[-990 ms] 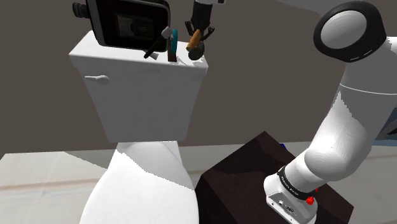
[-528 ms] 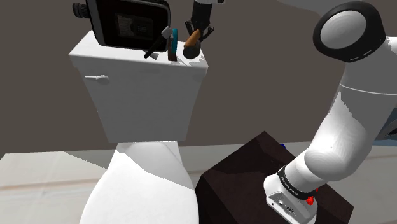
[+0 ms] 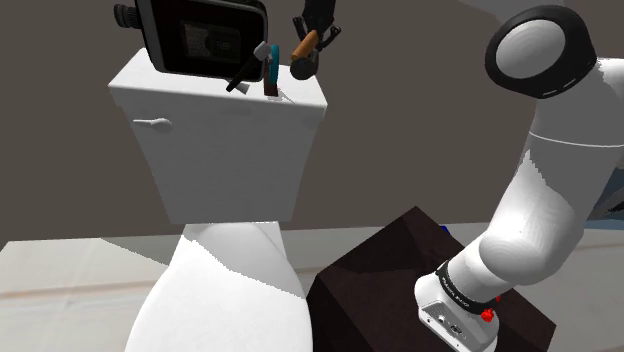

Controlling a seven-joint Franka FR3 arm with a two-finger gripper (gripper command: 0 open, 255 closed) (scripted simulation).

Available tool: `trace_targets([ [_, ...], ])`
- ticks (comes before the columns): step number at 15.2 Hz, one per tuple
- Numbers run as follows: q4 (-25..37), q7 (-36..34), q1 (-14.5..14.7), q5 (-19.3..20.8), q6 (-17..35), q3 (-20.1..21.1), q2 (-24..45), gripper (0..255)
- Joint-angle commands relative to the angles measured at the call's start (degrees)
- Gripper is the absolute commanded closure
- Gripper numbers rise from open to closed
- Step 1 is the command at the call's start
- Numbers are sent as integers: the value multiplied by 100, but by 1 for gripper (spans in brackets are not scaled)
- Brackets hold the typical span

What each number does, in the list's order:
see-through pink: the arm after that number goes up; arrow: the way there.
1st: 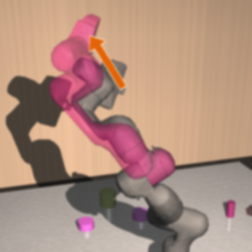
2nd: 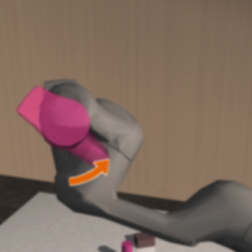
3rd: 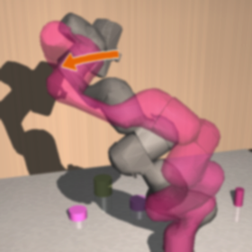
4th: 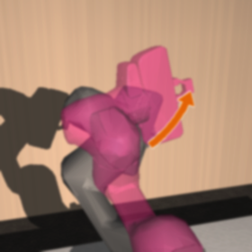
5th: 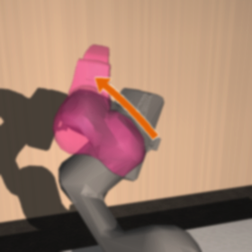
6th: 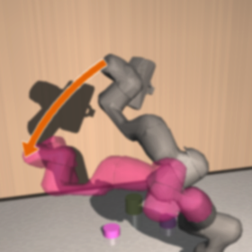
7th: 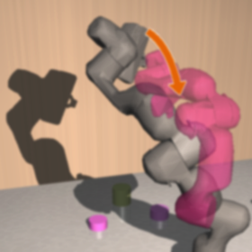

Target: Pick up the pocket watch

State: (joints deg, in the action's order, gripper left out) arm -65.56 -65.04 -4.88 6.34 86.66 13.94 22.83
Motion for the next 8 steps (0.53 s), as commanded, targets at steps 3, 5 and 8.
trace_targets([
  [3, 648, -3, 77, 49, -449, 0, 204, 255],
  [5, 1005, 1, 121, 79, -683, -3, 327, 255],
  [8, 1233, 4, 151, 99, -827, -7, 410, 255],
])
